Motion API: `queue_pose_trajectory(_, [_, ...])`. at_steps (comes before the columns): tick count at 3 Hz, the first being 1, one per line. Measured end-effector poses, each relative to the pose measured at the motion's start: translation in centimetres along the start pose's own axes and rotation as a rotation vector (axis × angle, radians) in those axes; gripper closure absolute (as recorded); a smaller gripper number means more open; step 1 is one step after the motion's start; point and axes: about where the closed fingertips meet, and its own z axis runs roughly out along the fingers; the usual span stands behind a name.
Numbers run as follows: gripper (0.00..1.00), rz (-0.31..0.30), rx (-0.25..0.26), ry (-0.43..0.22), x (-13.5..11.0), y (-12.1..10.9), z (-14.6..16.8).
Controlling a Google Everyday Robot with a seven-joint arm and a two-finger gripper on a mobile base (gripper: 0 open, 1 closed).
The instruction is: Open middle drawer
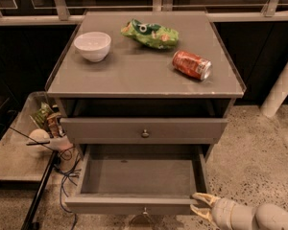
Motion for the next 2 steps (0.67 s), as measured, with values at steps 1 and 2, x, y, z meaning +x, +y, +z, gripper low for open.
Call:
queue_pose_trajectory(1, [0.36,0.0,0.0,0.0,0.0,0.0,0.0])
queue_pose_trajectory(2, [0.13,0.0,0.0,0.0,0.0,0.0,0.0])
